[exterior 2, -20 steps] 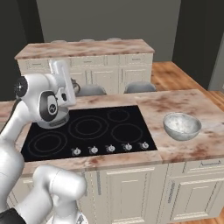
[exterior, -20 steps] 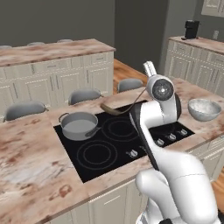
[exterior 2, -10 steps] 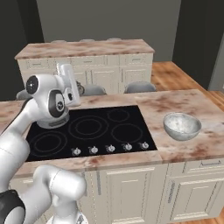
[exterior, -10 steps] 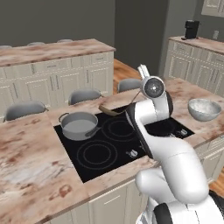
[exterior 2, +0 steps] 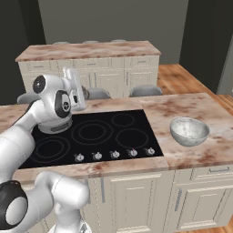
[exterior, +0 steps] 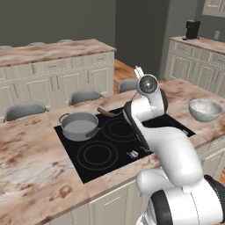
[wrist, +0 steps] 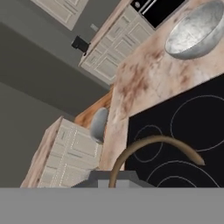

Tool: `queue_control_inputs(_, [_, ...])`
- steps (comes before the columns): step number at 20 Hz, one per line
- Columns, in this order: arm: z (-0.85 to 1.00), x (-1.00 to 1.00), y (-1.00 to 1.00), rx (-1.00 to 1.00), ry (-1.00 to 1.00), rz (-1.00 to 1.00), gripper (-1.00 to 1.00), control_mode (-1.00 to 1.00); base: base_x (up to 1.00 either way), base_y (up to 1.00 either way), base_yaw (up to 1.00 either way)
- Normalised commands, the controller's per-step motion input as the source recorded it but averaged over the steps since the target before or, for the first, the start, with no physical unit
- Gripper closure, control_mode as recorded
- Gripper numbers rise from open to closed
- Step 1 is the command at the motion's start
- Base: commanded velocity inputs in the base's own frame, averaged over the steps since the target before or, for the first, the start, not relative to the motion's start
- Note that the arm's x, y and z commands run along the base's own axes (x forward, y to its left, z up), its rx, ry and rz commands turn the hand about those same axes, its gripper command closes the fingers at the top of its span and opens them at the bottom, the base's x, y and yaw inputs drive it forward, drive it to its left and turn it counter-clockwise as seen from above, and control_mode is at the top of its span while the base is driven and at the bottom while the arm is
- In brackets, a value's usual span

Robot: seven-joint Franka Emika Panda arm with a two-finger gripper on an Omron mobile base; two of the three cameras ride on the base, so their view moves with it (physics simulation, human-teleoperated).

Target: Open the cabinet and move the ladle to the pot. Then close the cabinet.

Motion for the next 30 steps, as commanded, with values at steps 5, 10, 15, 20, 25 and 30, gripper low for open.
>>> queue_control_inputs(5, [-0.27,0.29,0.11,-0.01,0.02,0.0,1.0,-1.0,0.0,0.0,0.0])
queue_control_inputs(10, [-0.23,0.27,0.12,-0.01,0.01,0.0,1.0,-1.0,0.0,0.0,0.0])
queue_control_inputs(15, [-0.05,0.14,0.22,-0.02,0.0,0.0,1.0,-1.0,0.0,0.0,0.0])
queue_control_inputs(20, [0.0,0.27,0.44,-0.03,0.0,0.01,1.0,-1.0,0.0,0.0,0.0])
queue_control_inputs(25, [0.0,0.38,0.21,-0.02,0.0,0.0,1.0,-1.0,0.0,0.0,0.0])
queue_control_inputs(30, [-0.13,0.3,0.16,0.0,0.0,0.0,1.0,-1.0,0.0,0.0,0.0])
